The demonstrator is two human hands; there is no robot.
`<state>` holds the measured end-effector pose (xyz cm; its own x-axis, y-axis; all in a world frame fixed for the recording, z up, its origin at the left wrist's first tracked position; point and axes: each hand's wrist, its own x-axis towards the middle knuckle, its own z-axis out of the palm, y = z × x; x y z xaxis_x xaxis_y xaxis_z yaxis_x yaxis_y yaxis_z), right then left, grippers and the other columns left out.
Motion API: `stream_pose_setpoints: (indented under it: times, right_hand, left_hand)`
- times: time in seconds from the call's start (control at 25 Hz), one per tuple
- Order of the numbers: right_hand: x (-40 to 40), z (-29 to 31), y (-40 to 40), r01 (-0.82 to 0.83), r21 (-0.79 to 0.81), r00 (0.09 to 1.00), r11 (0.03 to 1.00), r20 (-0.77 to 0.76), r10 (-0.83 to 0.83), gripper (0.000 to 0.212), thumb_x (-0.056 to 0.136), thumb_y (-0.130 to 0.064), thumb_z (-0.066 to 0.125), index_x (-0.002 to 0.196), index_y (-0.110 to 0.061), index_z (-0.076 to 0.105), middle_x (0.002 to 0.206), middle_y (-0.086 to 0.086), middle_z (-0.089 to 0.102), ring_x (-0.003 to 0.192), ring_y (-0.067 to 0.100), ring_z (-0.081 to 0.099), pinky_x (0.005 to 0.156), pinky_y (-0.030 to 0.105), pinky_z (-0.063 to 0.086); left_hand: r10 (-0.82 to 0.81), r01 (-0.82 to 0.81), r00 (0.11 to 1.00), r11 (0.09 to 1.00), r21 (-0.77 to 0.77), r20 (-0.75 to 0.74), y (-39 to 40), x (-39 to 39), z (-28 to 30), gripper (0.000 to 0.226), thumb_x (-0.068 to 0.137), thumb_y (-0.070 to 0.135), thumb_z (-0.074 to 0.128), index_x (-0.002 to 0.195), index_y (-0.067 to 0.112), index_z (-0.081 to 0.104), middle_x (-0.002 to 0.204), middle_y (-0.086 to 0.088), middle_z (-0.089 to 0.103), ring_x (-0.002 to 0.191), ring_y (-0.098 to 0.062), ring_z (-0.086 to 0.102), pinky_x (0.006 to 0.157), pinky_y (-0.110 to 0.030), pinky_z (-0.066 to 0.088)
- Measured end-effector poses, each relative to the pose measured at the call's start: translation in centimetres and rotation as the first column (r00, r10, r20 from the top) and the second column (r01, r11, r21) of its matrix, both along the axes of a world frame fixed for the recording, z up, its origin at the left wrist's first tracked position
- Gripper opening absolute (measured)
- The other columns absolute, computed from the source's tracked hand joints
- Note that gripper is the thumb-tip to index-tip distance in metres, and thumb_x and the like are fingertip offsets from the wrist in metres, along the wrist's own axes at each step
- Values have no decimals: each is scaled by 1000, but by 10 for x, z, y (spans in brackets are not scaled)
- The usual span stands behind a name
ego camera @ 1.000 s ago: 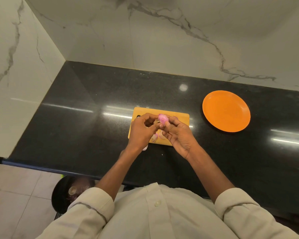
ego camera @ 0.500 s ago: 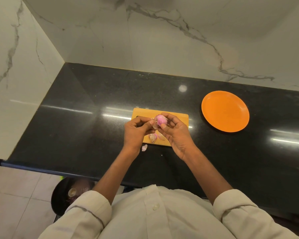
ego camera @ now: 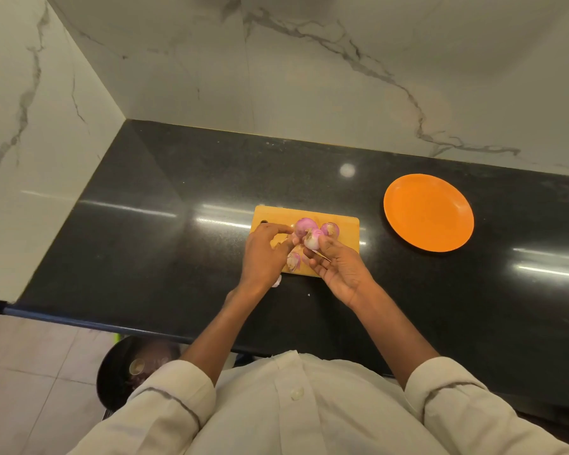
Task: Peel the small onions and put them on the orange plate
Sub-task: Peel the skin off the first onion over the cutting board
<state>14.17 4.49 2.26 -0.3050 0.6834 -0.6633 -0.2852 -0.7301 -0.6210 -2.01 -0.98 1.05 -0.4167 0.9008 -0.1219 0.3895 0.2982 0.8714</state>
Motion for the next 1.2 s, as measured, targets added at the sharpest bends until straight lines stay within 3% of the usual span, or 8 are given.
stream_pose_setpoints:
  times: [0.12, 0.2, 0.44, 0.64, 0.8, 0.88, 1.04, 1.2]
  right_hand:
    - [-1, 5, 0, -36, 36, 999, 999, 1, 36, 16, 102, -21, 66, 113, -12, 74, 98, 9, 78, 87, 18, 71, 91, 37, 55]
    - [-4, 8, -2, -79, 69, 997, 995, 5, 79, 19, 105, -25, 62, 113, -12, 74, 96, 7, 78, 82, 14, 71, 89, 37, 54]
    - [-9, 14, -2, -68, 47, 998, 997, 4, 67, 24, 108, -28, 58, 111, -7, 70, 83, 6, 70, 76, 14, 66, 69, 27, 56]
    - [-10, 12, 2, -31, 36, 1000, 999, 5, 31, 24, 106, -26, 61, 110, -4, 70, 80, 6, 73, 76, 15, 67, 77, 31, 57]
    - [-7, 12, 1, -16, 57, 1000, 998, 28, 14, 27, 106, -21, 61, 120, 1, 70, 102, 16, 74, 88, 20, 71, 88, 36, 60]
    - [-5, 13, 3, -34, 95, 998, 995, 63, 28, 28, 104, -22, 65, 120, 0, 70, 105, 17, 75, 91, 21, 72, 91, 38, 61]
    - [-4, 19, 4, -89, 221, 989, 971, 139, 59, 37, 95, -22, 77, 118, 6, 70, 114, 22, 73, 94, 23, 74, 79, 32, 64]
    - [-2, 23, 2, -68, 228, 990, 971, 137, 37, 18, 91, -17, 82, 102, -7, 71, 119, 15, 72, 94, 23, 78, 77, 31, 64]
  left_hand:
    - [-123, 116, 973, 992, 45, 197, 3, 2, 5, 33, 94, 27, 82, 126, 28, 75, 116, 10, 72, 106, -9, 68, 85, -22, 53]
    - [-187, 176, 958, 982, 67, 218, 3, 5, 5, 36, 90, 20, 85, 124, 26, 73, 108, 8, 70, 101, -15, 70, 87, -29, 59]
    - [-128, 108, 984, 981, 159, 125, 7, 12, 5, 25, 88, 11, 83, 107, 17, 68, 95, -1, 68, 91, -18, 65, 78, -33, 55]
    - [-193, 201, 979, 967, 155, -63, 11, 11, 8, 21, 92, 16, 83, 102, 16, 65, 95, 4, 65, 86, -12, 61, 73, -24, 54]
    - [-306, 314, 945, 947, 60, -116, 10, 6, 13, 26, 92, 23, 82, 107, 21, 61, 98, 10, 62, 85, -12, 62, 74, -31, 58]
    - [-285, 297, 946, 953, 55, -155, 8, 9, 18, 30, 88, 24, 83, 107, 22, 59, 94, 10, 61, 81, -12, 61, 73, -31, 57]
    - [-208, 231, 943, 971, 61, -258, 8, 20, 29, 30, 87, 22, 80, 100, 17, 54, 83, 8, 61, 73, -9, 59, 66, -29, 52]
    - [-154, 176, 963, 981, 82, -223, 8, 28, 27, 21, 94, 15, 75, 94, 16, 53, 80, 4, 63, 73, -17, 62, 64, -36, 55]
